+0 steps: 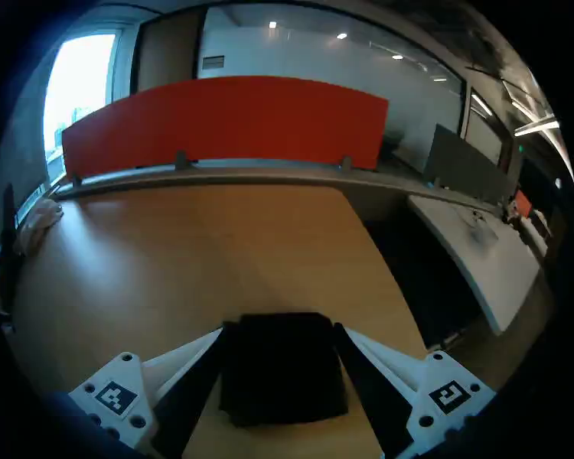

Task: Fold towel

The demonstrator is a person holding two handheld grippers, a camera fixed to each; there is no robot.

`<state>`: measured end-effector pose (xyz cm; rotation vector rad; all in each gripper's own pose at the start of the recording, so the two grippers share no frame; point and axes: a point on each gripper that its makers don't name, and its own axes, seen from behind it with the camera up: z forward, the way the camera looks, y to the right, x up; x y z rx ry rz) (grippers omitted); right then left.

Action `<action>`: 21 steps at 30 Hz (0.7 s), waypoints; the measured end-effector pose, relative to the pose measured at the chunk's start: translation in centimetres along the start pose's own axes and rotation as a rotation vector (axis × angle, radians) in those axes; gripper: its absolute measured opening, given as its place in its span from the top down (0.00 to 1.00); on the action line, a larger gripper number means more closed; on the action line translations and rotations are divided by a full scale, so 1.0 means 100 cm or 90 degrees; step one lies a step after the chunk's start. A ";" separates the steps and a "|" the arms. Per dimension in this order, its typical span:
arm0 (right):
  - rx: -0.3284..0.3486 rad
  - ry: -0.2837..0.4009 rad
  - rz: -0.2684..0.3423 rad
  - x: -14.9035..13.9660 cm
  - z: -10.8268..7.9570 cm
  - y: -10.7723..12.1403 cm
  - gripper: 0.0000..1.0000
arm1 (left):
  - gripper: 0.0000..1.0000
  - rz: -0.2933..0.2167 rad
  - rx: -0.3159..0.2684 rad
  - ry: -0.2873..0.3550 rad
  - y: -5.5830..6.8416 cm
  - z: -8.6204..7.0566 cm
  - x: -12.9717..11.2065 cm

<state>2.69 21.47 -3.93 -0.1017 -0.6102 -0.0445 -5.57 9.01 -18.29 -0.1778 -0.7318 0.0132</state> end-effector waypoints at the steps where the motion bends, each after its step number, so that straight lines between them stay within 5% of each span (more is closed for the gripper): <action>1: 0.003 0.016 0.002 0.008 -0.001 -0.004 0.00 | 0.17 -0.002 0.000 0.000 0.000 0.000 0.000; 15: -0.003 0.256 0.009 0.117 -0.032 -0.049 0.00 | 0.17 -0.006 -0.001 -0.002 0.000 0.002 0.001; 21: -0.001 0.297 -0.016 0.137 -0.041 -0.070 0.00 | 0.17 -0.007 -0.004 0.003 0.002 0.004 0.004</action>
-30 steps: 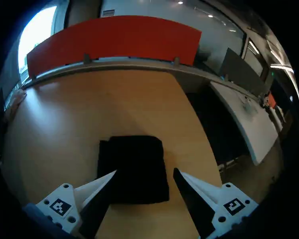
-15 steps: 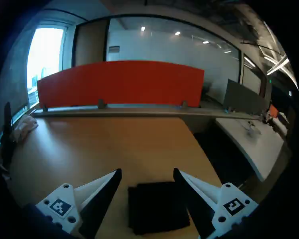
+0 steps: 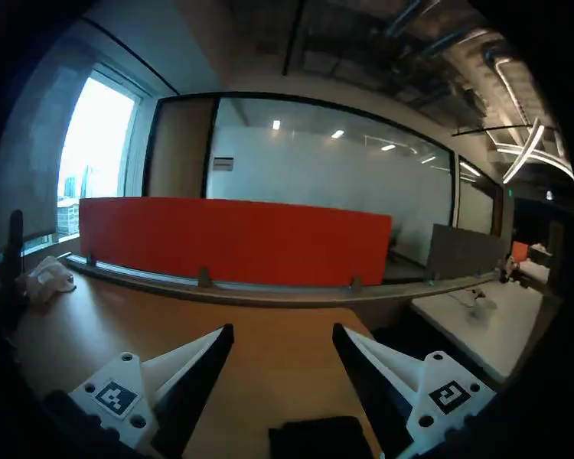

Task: Fold towel

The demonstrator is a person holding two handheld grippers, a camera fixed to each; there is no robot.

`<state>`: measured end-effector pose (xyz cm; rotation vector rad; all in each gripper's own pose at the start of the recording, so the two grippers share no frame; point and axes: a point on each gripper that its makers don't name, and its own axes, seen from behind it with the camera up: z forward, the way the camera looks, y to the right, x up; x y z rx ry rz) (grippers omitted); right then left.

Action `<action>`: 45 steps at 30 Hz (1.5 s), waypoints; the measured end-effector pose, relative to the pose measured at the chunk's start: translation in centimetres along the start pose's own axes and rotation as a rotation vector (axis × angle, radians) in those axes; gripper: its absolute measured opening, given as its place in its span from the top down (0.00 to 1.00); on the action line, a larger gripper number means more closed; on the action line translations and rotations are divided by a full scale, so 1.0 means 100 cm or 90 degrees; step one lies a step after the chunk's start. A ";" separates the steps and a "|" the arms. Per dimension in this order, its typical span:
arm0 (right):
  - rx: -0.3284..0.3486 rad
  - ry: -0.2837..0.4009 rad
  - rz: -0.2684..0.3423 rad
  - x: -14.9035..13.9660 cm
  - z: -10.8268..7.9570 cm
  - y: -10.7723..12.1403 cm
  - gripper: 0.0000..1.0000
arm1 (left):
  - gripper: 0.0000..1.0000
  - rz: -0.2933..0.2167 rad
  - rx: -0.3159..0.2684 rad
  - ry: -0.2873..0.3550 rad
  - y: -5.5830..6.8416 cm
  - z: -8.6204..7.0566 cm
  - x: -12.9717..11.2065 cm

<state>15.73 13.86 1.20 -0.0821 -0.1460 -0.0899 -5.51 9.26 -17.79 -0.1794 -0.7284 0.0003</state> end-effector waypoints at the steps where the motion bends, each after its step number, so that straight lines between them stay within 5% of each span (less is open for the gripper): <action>1: 0.002 0.004 0.000 0.004 0.000 -0.003 0.00 | 0.17 -0.001 0.000 0.001 0.000 0.000 0.001; 15: 0.023 0.026 0.016 0.023 -0.003 -0.041 0.00 | 0.17 -0.013 0.003 0.053 -0.012 0.006 0.038; 33: 0.059 0.039 0.035 0.033 -0.008 -0.098 0.00 | 0.17 0.010 0.017 0.196 -0.030 0.018 0.161; 45: 0.063 0.046 0.062 0.037 -0.011 -0.127 0.00 | 0.17 0.016 0.025 0.329 -0.031 0.000 0.241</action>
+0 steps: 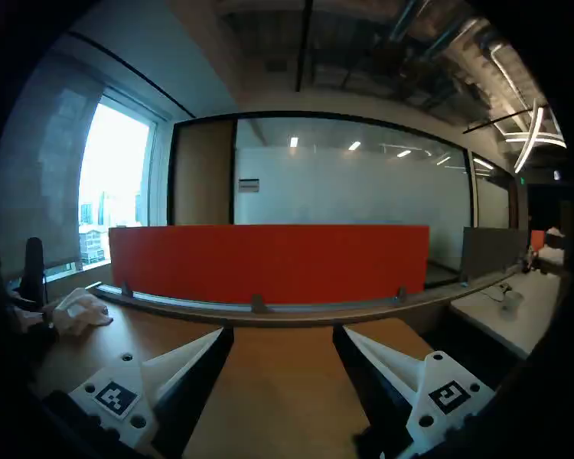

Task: Fold towel

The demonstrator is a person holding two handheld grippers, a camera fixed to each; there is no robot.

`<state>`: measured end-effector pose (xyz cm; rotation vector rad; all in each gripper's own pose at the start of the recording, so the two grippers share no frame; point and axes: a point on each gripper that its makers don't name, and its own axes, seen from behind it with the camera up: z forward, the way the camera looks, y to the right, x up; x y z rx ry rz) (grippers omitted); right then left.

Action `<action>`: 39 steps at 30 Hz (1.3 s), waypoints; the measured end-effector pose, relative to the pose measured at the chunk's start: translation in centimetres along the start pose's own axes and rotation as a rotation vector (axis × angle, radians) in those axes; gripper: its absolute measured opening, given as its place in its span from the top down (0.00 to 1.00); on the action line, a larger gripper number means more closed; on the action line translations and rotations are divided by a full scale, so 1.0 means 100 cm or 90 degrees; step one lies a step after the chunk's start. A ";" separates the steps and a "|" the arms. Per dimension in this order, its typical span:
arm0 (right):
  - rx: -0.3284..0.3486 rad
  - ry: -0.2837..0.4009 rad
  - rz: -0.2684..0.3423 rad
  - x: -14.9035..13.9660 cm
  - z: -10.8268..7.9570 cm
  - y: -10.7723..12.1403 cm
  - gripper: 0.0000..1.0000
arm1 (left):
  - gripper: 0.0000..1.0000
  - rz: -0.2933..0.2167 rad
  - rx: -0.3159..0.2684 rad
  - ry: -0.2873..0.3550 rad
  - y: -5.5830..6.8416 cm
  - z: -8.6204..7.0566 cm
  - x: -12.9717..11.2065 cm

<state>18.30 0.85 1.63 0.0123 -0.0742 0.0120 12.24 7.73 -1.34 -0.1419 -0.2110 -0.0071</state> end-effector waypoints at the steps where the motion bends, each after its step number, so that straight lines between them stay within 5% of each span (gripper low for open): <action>1: 0.001 0.001 0.003 0.001 0.000 -0.003 0.00 | 0.17 0.002 0.002 0.008 -0.001 0.000 0.004; 21: 0.013 0.006 0.023 0.005 -0.005 -0.037 0.00 | 0.17 -0.021 0.039 0.066 -0.012 0.002 0.025; 39: 0.014 0.008 0.022 -0.002 -0.015 -0.037 0.00 | 0.17 -0.009 0.077 0.091 -0.019 0.013 -0.025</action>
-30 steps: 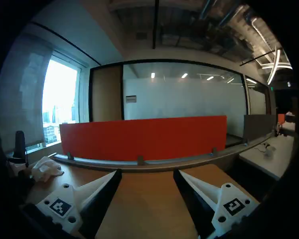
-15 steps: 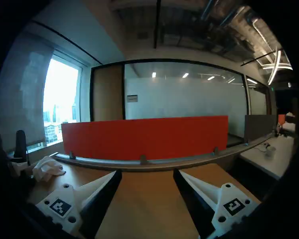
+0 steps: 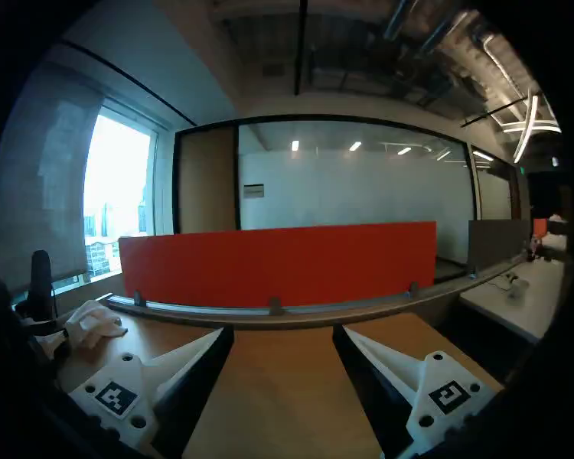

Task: Fold towel

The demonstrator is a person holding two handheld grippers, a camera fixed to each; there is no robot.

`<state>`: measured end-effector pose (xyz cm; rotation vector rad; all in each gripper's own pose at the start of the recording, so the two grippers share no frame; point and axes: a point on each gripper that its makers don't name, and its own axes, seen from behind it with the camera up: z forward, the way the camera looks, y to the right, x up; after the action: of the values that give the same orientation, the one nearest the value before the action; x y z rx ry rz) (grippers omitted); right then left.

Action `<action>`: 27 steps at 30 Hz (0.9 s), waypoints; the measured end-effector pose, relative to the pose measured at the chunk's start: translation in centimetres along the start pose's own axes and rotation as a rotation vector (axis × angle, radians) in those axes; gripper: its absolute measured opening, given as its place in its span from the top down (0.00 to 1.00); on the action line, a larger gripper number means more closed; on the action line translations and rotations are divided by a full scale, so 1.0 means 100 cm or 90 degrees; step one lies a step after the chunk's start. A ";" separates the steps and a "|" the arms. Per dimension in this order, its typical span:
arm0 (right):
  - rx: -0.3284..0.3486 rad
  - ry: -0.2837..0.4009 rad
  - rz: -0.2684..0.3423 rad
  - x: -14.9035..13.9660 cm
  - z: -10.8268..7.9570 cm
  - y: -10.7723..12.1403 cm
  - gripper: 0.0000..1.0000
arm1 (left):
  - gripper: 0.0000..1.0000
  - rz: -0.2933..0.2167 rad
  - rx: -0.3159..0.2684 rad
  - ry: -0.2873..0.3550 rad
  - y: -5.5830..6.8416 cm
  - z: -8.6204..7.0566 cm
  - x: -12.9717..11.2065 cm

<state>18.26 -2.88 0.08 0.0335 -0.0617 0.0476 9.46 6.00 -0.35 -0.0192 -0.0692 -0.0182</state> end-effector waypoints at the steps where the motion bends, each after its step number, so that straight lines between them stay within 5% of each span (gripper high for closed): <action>1: 0.001 -0.001 -0.001 -0.001 0.000 -0.001 0.00 | 0.17 0.000 0.000 0.002 0.000 0.000 -0.003; 6: 0.007 0.000 -0.008 -0.005 0.000 -0.007 0.00 | 0.17 0.001 -0.005 0.013 0.001 0.004 -0.020; 27: -0.011 0.008 -0.021 -0.036 0.010 -0.014 0.00 | 0.17 0.019 -0.008 0.044 -0.029 0.009 -0.066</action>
<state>14.64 -4.46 0.78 0.0169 -0.0492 0.0138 2.78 3.28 0.17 -0.0318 0.0000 0.0105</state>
